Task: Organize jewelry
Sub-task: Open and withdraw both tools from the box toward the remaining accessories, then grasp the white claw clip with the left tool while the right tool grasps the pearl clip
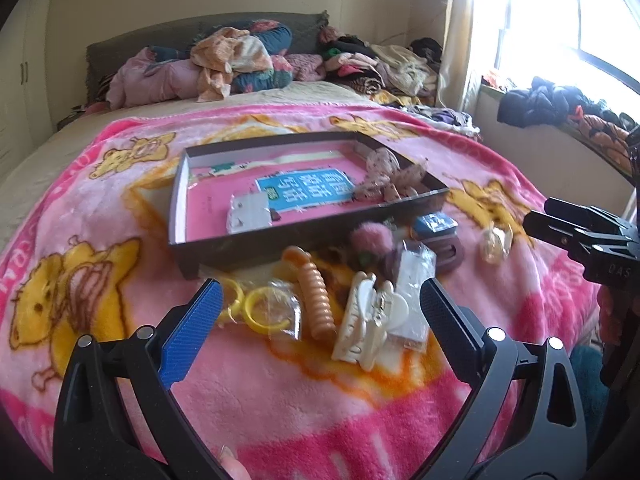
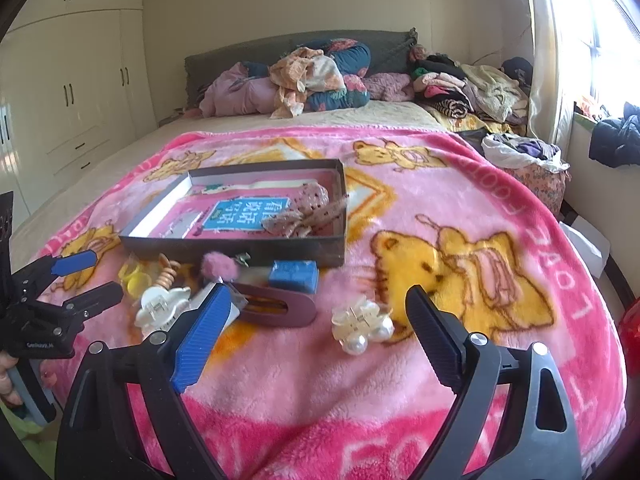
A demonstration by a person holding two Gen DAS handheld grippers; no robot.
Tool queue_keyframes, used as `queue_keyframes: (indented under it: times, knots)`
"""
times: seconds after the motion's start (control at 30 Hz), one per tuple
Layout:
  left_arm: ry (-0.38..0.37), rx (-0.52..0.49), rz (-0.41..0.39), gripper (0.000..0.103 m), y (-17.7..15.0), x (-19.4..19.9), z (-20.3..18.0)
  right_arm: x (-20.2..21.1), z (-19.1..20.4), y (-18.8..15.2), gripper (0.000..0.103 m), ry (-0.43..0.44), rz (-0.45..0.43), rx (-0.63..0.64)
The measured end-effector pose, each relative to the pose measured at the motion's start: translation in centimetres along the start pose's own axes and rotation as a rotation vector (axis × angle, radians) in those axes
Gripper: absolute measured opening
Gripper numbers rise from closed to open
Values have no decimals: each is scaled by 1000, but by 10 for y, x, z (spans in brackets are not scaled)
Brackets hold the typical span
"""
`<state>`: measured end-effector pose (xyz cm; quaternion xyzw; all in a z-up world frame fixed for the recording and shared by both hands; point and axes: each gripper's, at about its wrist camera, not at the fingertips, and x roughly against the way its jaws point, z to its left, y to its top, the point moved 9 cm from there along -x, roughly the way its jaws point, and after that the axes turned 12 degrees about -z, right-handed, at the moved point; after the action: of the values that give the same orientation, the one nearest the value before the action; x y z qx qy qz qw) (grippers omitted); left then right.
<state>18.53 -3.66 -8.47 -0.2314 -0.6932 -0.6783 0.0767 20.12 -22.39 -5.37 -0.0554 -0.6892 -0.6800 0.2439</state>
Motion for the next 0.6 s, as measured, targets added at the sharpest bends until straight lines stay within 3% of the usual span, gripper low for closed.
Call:
queue_keyframes:
  times: [0.33, 0.53, 0.6]
  knots:
    - [-57, -98, 60, 88, -22, -12, -25, -20, -26, -32, 87, -56, 100, -55]
    - [-82, -132, 89, 73, -29, -21, -32, -34, -38, -37, 87, -67, 137, -94]
    - [-90, -131, 98, 59, -31, -24, -32, -41, -40, -39, 87, -80, 155, -84]
